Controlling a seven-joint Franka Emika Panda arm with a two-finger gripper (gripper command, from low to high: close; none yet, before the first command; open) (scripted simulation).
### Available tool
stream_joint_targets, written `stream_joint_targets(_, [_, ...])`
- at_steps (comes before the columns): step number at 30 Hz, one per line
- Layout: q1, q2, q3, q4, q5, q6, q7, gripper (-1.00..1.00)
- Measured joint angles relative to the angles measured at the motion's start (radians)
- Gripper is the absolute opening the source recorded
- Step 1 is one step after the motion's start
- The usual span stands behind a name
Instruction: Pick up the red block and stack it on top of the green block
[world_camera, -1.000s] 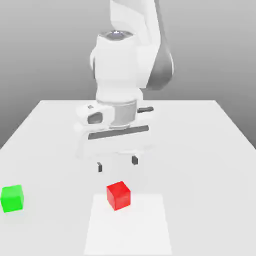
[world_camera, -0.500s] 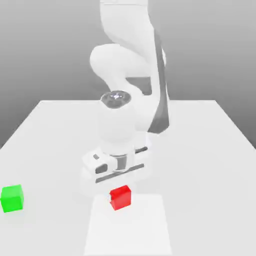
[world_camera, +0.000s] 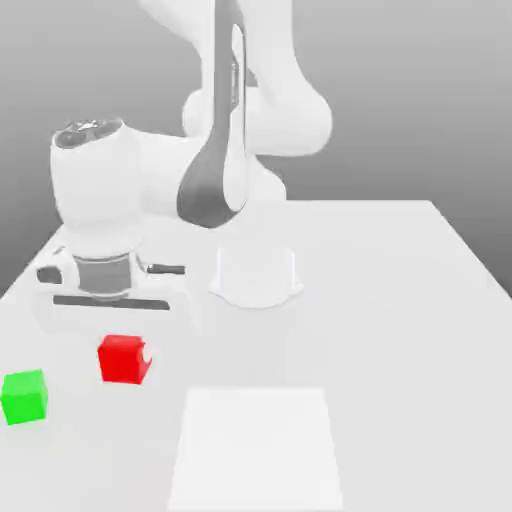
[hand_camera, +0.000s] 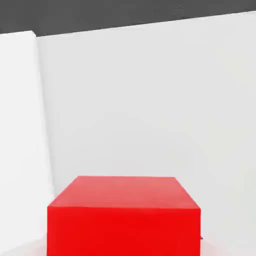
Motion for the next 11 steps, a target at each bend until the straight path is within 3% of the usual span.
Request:
stream_joint_targets(3, [-0.094, 0.056, -0.052, 0.093, 0.021, -0.04, 0.11, -1.0])
stream_joint_targets(7, [-0.128, 0.189, -0.018, 0.123, 0.114, 0.057, 0.073, -1.0])
stream_joint_targets(8, [-0.139, 0.221, -0.002, 0.126, 0.135, 0.085, 0.059, 1.0])
stream_joint_targets(11, [-0.139, 0.221, -0.002, 0.126, 0.135, 0.085, 0.059, 1.0])
